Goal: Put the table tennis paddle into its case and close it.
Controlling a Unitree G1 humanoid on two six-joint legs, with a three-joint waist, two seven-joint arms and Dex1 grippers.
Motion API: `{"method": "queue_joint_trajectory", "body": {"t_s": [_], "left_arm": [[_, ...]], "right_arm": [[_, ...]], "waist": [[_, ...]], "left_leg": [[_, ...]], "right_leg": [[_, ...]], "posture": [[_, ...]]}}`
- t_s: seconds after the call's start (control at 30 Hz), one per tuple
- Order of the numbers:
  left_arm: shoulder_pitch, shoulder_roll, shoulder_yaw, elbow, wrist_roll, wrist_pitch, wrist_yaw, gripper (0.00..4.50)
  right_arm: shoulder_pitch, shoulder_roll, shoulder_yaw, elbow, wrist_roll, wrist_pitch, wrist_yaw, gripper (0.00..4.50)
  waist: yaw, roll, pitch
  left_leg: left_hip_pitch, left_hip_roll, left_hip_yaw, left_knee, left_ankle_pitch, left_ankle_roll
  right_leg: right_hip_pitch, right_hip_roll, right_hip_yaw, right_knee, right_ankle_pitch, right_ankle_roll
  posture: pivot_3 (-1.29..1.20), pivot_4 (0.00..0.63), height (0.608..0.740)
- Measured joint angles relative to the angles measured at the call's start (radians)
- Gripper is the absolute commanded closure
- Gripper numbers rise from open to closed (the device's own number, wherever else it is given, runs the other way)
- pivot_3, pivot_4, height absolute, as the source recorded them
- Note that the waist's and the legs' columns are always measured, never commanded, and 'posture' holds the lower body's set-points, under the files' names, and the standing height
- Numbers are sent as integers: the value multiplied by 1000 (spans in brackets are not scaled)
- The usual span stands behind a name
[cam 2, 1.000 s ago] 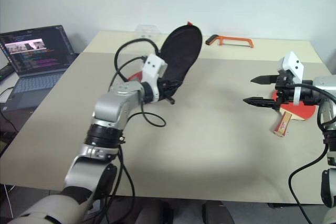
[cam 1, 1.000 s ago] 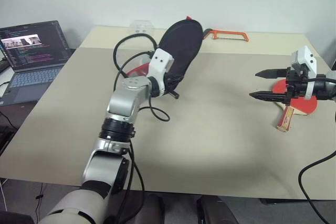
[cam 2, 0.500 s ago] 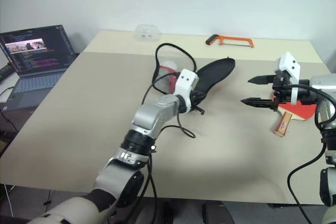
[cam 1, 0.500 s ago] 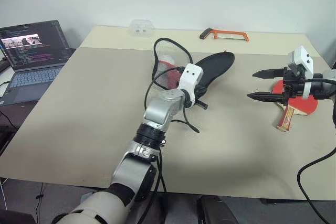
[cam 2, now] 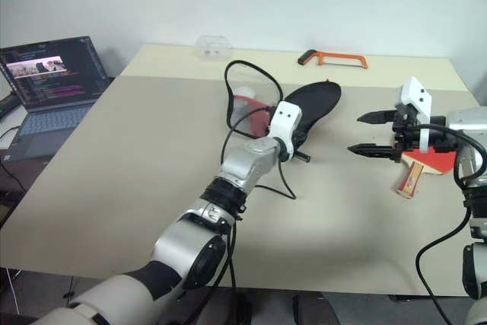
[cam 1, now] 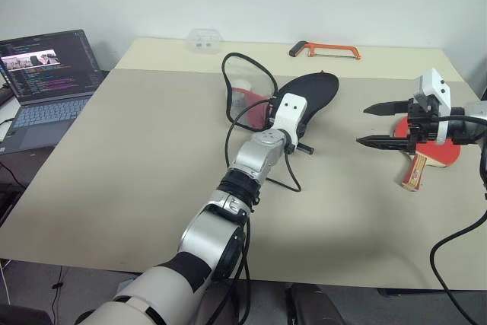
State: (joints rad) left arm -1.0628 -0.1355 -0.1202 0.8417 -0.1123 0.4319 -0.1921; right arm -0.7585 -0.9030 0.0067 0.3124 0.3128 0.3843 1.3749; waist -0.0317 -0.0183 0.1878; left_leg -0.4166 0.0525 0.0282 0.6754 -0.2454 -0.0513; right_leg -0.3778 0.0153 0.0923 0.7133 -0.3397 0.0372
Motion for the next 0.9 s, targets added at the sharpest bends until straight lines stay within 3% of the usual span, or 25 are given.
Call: {"method": "queue_joint_trajectory", "body": {"t_s": [0.23,0.63,0.73,0.9], "left_arm": [[-126,-18,9,122,-27,-106,-16,4483],[-141,-24,-1,221,-75,-137,-90,4483],[-141,-24,-3,221,-86,-133,-103,3745],[-141,-24,-22,221,-87,-130,-122,1934]], "right_arm": [[0,2,9,-31,-3,0,0,0],[-7,2,9,-32,-5,0,-2,0],[-8,5,14,-32,-5,0,-2,0],[-17,17,18,-32,-9,0,-2,0]], "waist": [[1,0,0],[1,0,0],[1,0,0],[1,0,0]], "left_leg": [[-1,-4,0,-1,1,-1],[-1,-5,-1,-2,1,-2],[-1,-5,-1,-2,1,-2],[-1,-5,-1,-2,1,-2]], "right_leg": [[0,-3,0,0,-1,2],[-1,-3,0,0,-2,3],[-1,-3,0,0,-2,3],[-1,-3,0,0,-2,3]], "posture": [[0,150,740],[0,150,740],[0,150,740],[0,150,740]]}}
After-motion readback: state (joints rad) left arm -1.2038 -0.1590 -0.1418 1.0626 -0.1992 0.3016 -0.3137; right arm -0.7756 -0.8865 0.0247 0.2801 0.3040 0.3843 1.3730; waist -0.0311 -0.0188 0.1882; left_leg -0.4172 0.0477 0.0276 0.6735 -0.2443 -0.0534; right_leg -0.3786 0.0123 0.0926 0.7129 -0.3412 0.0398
